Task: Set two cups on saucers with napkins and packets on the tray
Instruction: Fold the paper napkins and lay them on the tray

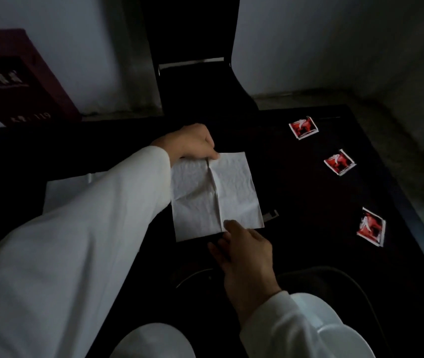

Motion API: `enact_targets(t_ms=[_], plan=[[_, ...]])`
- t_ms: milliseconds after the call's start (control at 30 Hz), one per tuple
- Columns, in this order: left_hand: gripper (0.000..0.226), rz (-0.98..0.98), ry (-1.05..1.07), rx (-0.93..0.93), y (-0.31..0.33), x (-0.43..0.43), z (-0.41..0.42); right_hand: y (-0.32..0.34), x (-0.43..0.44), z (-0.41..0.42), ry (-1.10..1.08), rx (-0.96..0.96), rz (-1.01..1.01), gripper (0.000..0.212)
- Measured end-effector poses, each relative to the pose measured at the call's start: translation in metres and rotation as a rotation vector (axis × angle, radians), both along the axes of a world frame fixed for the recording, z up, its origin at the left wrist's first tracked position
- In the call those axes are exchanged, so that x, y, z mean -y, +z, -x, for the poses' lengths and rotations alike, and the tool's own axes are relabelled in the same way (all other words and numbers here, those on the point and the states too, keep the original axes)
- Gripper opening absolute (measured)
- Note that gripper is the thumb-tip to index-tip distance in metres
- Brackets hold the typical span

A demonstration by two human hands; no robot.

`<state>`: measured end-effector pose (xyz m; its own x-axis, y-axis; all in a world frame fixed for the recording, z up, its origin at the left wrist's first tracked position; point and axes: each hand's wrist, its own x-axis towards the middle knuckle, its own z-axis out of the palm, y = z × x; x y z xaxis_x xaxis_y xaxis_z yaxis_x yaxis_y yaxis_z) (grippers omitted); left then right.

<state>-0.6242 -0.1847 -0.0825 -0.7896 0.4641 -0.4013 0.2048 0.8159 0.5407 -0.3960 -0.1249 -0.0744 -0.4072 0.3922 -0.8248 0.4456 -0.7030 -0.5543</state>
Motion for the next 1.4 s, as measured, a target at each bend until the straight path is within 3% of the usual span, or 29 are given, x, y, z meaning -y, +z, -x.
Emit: enact_targets(t_ms=[67,167,233,433,667,800,967,1133,1233,1333,1400], plan=[[0.014,-0.026,-0.008,0.055,0.001,-0.002,0.002,0.003,0.004,0.004,-0.155,-0.007,0.084,0.007],[0.015,-0.034,-0.037,0.089,0.005,-0.005,0.0,0.005,0.007,0.011,-0.3,-0.014,0.148,0.023],[0.017,-0.048,-0.038,0.081,0.006,-0.006,-0.003,0.008,0.01,0.013,-0.323,-0.015,0.205,0.021],[0.015,-0.177,0.064,0.098,0.011,0.001,-0.003,0.009,0.012,0.021,-0.264,0.062,0.177,0.014],[0.047,-0.242,0.121,0.208,0.019,0.024,-0.006,0.003,0.012,0.023,-0.203,0.034,-0.04,0.027],[0.04,-0.286,0.134,0.214,0.025,0.039,-0.013,0.0,0.007,0.02,-0.187,-0.042,-0.158,0.019],[0.03,-0.355,0.136,0.21,0.045,0.055,-0.023,-0.007,-0.003,0.01,-0.033,-0.031,-0.288,0.028],[0.023,-0.364,-0.004,0.181,0.082,0.059,-0.039,-0.005,-0.001,0.01,0.072,-0.027,-0.278,0.028],[0.021,-0.393,-0.074,0.138,0.108,0.061,-0.049,0.003,0.004,0.012,0.05,-0.099,-0.161,0.018],[0.02,-0.447,-0.057,0.09,0.129,0.067,-0.058,0.009,0.008,0.008,0.08,-0.212,-0.008,0.039],[0.02,-0.479,-0.027,0.06,0.142,0.075,-0.066,0.015,0.009,0.002,0.115,-0.29,0.023,0.041]])
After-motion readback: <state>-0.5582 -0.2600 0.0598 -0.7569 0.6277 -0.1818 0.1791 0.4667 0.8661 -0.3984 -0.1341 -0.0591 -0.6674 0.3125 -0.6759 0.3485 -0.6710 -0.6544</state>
